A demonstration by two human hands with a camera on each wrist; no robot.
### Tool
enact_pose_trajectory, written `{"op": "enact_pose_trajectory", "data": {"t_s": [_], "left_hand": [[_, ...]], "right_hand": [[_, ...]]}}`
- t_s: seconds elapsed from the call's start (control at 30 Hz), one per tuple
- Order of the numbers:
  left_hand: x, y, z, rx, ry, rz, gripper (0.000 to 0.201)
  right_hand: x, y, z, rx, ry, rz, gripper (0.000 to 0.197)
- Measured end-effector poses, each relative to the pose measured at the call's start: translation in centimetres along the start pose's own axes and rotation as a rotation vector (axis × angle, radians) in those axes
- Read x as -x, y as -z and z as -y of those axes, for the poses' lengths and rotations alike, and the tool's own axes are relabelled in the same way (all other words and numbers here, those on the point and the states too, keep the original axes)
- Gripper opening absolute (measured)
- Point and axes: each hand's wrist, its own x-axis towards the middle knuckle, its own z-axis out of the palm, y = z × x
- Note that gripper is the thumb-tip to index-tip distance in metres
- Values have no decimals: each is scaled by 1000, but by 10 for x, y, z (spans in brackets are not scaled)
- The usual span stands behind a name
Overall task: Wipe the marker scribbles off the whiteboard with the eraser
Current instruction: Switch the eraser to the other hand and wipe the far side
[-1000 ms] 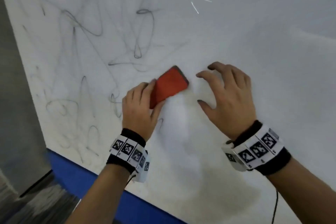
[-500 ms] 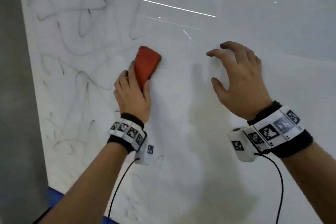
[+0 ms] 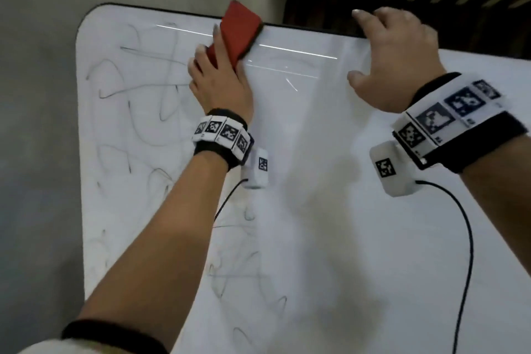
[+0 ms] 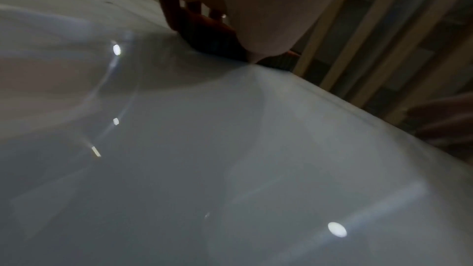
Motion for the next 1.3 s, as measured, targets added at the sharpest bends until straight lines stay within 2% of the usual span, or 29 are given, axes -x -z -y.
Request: {"op": "enact_pose_trajectory", "data": {"t_s": [0.03, 0.07, 0.17, 0.23, 0.27, 0.37, 0.4, 0.43, 0.47, 0.57, 0.63, 0.7, 0.8, 0.87, 0.9, 0.97, 1.07, 1.13, 1.17, 1.2, 1.27, 1.3], "left_hand": [[3, -1, -8, -5, 9, -18, 62], [17, -1, -16, -7, -39, -27, 62], [87, -1, -20, 33, -416, 69, 59], [85, -5, -2, 20, -555, 74, 56], [66, -8, 5, 1, -526, 39, 56], [7, -3, 5, -28, -197, -16, 59], [1, -1, -2, -23, -124, -6, 61], [6, -1, -12, -17, -112, 1, 62], [19, -1, -21, -1, -162, 3, 62], [73, 1, -31, 69, -470, 61, 61], [68, -1, -22, 66, -567, 81, 61], [28, 0, -8, 27, -491, 42, 60], [-38, 3, 28, -42, -156, 31, 63], [-51, 3, 50, -43, -9, 40, 65], [-45, 2, 55, -51, 14, 33, 64], [-7, 2, 60, -53, -54, 19, 61], [62, 3, 72, 10, -333, 81, 60], [54, 6, 93, -14, -461, 121, 60], [33, 8, 106, -42, -416, 112, 60], [8, 8, 120, -61, -292, 96, 61], [-48, 11, 145, -36, 51, 77, 64], [-68, 12, 152, -36, 168, 81, 63]], "right_hand": [[-2, -7, 7, 14, -4, 14, 81], [-3, -14, 13, 31, -12, 23, 80], [-5, -24, 22, 81, -47, 14, 75], [-8, -23, 19, 79, -43, 24, 74], [-10, -22, 16, 73, -39, 27, 74], [-8, -22, 12, 43, -44, 10, 71], [-6, -25, 13, 32, -52, -8, 75], [-4, -28, 14, 19, -57, -26, 79], [-3, -30, 14, 8, -59, -46, 81], [-2, -35, 10, -38, -28, -76, 81], [0, -36, 5, -62, -1, -57, 86], [1, -36, 2, -69, 13, -29, 90], [4, -38, 2, -78, 28, -50, 91], [5, -42, 4, -65, 31, -85, 92], [6, -43, 7, -56, 19, -102, 92], [3, -44, 18, -27, -20, -126, 91], [-9, -48, 50, 22, 15, -108, 90], [-20, -54, 76, 31, 105, -86, 90], [-25, -57, 88, 24, 132, -74, 89], [-30, -60, 96, 16, 144, -61, 89], [-36, -64, 106, 22, 137, -46, 90], [-38, -65, 108, 35, 129, -49, 91]]}}
